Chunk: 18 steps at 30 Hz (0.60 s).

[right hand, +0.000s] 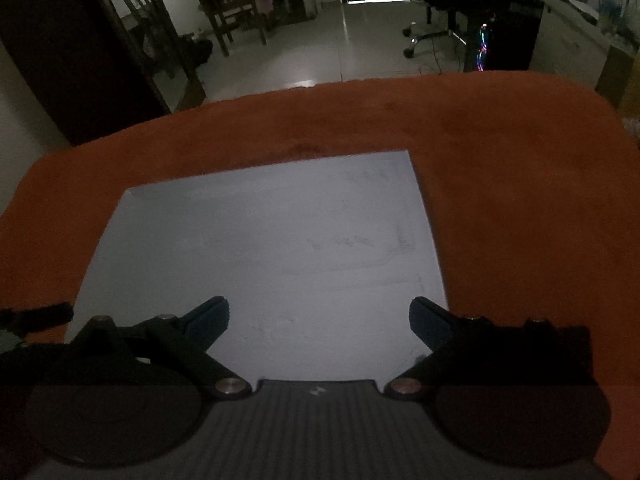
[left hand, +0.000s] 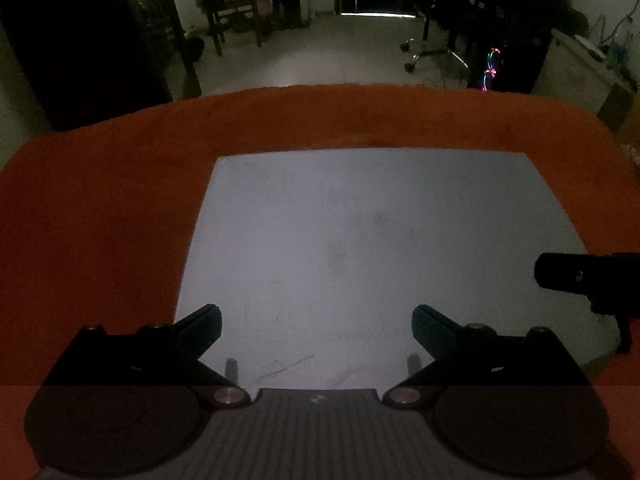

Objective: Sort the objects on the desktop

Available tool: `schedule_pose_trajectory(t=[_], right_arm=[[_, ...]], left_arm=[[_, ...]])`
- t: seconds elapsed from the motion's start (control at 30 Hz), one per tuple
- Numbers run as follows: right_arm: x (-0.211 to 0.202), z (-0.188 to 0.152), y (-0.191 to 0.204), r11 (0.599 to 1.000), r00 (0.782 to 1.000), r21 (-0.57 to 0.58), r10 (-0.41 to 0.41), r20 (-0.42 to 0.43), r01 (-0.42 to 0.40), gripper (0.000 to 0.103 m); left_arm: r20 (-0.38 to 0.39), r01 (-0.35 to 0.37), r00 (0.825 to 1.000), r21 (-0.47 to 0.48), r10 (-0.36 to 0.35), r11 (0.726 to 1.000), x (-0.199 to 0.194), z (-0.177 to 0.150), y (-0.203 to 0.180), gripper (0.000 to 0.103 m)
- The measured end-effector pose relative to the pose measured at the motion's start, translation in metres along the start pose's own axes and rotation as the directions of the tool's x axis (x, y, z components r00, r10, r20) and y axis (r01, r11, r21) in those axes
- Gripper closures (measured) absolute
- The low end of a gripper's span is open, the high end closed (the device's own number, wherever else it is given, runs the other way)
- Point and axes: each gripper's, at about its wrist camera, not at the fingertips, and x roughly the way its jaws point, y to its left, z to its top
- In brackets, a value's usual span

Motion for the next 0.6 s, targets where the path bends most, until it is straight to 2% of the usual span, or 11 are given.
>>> schedule_pose_trajectory(t=[0.17,0.37,0.6], right_arm=[[0.005,-0.002,0.003,1.000,1.000,-0.014,-0.009,-0.014,0.008,0.004],[0.014,-0.009,0.003,0.999,0.998,-0.036,-0.017,-0.053,0.016,0.004],[0.013,-0.011,0.002,0.999,0.998,-0.038,-0.027,-0.055,0.025,0.004]], left_arm=[[-0.030,0.032,0.999,-0.020,-0.033,0.999,0.004,-0.002,0.010,0.000],[-0.067,0.043,0.997,0.010,-0.042,0.999,0.005,-0.007,0.007,0.000],[-0.065,0.038,0.997,0.022,-0.036,0.999,0.003,-0.010,0.007,0.000]])
